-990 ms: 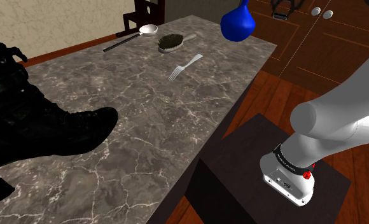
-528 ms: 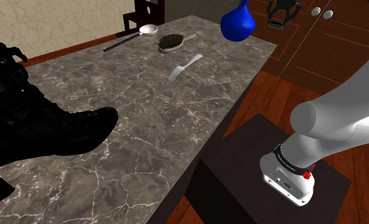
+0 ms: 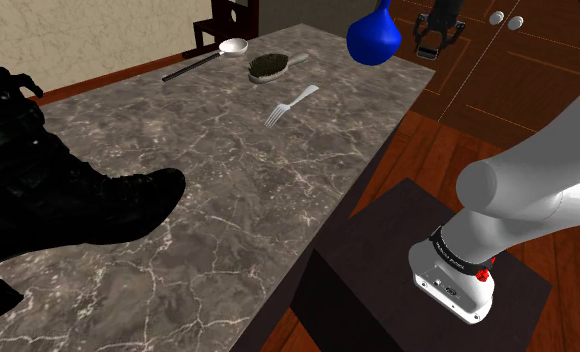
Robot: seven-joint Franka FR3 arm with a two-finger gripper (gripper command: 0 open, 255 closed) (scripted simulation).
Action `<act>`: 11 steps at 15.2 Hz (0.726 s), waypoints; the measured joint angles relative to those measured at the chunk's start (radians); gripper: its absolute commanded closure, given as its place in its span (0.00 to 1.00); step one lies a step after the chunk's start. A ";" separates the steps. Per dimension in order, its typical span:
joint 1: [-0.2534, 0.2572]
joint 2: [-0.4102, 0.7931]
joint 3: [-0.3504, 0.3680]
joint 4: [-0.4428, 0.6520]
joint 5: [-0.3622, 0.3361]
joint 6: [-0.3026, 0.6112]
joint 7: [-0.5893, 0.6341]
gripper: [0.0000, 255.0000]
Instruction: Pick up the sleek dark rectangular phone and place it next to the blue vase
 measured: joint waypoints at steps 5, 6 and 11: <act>0.001 0.004 0.001 -0.061 -0.001 0.065 0.004 1.00; 0.001 0.008 0.000 -0.069 -0.001 0.077 0.005 1.00; 0.001 0.012 0.001 -0.118 -0.003 0.130 0.008 1.00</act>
